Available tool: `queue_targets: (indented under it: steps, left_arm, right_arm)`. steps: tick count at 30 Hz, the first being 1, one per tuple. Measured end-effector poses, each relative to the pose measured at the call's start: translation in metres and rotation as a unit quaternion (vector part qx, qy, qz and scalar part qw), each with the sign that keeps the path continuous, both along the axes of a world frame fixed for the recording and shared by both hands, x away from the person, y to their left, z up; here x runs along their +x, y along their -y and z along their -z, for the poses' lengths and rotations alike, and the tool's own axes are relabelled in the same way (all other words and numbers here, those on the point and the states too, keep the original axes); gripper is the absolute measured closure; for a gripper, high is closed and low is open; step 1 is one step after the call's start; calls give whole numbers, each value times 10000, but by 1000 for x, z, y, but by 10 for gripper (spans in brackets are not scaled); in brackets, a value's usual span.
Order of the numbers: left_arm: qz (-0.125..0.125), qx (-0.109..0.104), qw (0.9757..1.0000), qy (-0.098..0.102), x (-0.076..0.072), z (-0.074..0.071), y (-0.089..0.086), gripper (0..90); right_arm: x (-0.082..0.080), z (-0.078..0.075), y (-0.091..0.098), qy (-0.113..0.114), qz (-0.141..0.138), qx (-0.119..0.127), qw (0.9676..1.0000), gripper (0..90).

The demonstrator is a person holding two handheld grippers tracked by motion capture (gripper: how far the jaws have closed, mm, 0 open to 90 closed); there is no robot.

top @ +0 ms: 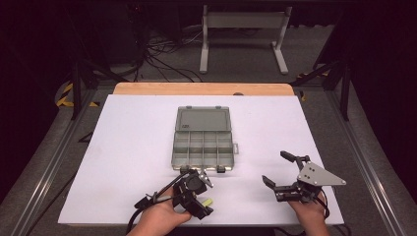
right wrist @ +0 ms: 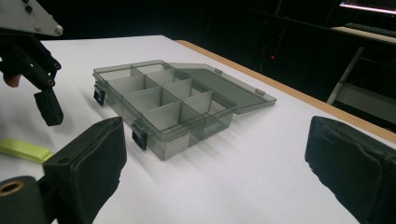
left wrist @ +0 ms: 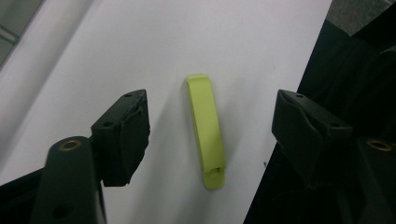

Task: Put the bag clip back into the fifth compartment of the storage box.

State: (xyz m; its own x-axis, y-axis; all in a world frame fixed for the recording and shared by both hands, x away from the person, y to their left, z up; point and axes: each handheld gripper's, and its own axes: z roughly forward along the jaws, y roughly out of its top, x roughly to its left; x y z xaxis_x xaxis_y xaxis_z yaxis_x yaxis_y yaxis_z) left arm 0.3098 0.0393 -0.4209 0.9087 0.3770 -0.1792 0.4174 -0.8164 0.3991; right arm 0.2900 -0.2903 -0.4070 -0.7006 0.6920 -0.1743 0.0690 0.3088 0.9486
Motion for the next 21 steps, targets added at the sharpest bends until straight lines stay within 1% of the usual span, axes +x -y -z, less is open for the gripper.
queue_targets:
  steps: [6, 8, 11, 13, 14, 15, 16, 18, 21]
  left_arm:
    - [-6, 103, 9999, 69, -2, 3, 1, 326]
    - [-33, 142, 9999, 22, -3, 4, 2, 344]
    - [-62, 184, 9998, 37, -4, 5, 2, 379]
    - [-56, 194, 9998, 23, -4, 5, 2, 435]
    - [-32, 225, 9997, 23, -4, 5, 3, 435]
    - [-13, 232, 9997, 24, -4, 6, 3, 484]
    - [-12, 257, 9997, 8, -5, 6, 4, 508]
    - [-4, 284, 9996, -5, -6, 7, 5, 563]
    - [-36, 400, 9992, 33, -7, 8, 7, 656]
  right_arm:
    - [0, 0, 0, 15, 9, -12, 10000, 62]
    - [0, 0, 0, 21, 8, -9, 10000, 62]
    - [0, 0, 0, 21, 5, -16, 10000, 62]
    - [0, 0, 1, 19, 10, -14, 10000, 64]
    - [0, 0, 1, 9, 10, -7, 10000, 66]
    - [0, 0, 1, 28, 1, 16, 10000, 66]
    - [0, 0, 2, 2, 8, 37, 10000, 66]
    - [0, -1, 2, 20, 5, 66, 10000, 66]
    - [0, -1, 3, -11, 10, 100, 9999, 66]
